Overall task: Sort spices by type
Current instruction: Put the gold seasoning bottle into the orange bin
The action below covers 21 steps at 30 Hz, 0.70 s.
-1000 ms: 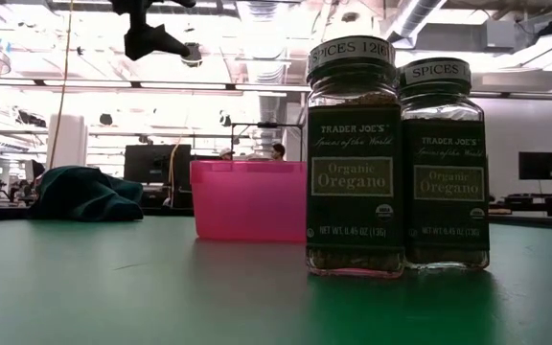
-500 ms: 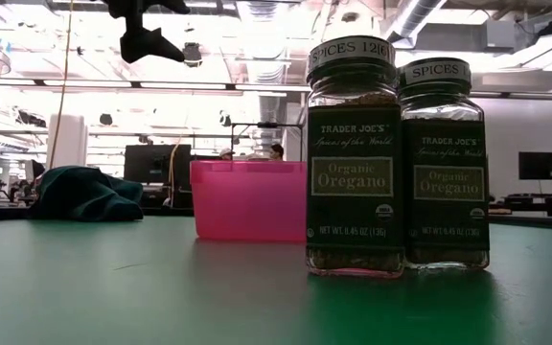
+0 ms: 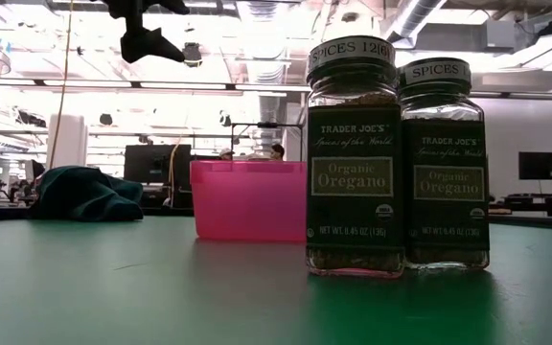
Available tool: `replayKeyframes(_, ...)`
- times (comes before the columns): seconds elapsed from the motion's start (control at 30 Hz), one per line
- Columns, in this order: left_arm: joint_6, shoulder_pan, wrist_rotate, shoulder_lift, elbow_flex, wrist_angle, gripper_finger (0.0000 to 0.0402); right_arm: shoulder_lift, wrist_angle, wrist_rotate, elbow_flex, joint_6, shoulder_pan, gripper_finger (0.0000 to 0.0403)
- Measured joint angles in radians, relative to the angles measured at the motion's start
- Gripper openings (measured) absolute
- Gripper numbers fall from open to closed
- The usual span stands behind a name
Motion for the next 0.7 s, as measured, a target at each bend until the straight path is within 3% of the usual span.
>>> replayKeyframes(0.47,0.013,0.000,0.000,0.000,0.000,0.000,0.0329,-0.001,-0.015,-0.004,0.020,-0.071,-0.030,0.0400)
replayKeyframes(0.7,0.014,0.000,0.000,0.000,0.000,-0.001,0.0329,-0.001,-0.091,-0.025,0.063,-0.023,-0.038,0.0400)
